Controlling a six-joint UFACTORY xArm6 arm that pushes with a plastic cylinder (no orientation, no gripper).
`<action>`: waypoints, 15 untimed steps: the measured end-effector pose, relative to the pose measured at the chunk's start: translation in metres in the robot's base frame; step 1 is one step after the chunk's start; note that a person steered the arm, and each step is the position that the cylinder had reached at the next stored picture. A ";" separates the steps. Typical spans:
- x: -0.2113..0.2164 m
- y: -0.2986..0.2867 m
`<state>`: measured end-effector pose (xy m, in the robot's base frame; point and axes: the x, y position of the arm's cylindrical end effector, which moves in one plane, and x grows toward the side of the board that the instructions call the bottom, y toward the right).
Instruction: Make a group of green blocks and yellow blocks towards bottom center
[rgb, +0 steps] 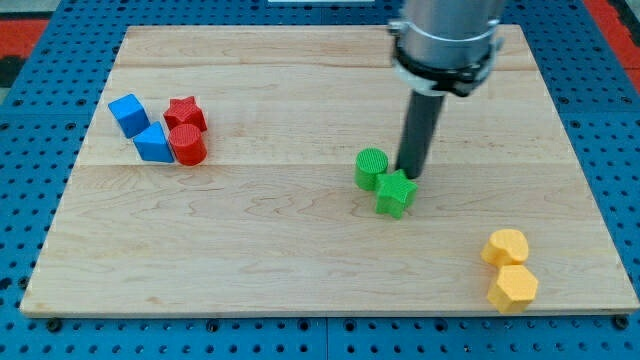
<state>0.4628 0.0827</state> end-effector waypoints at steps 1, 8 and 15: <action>0.008 0.075; 0.136 0.048; 0.048 0.215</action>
<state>0.5107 0.2981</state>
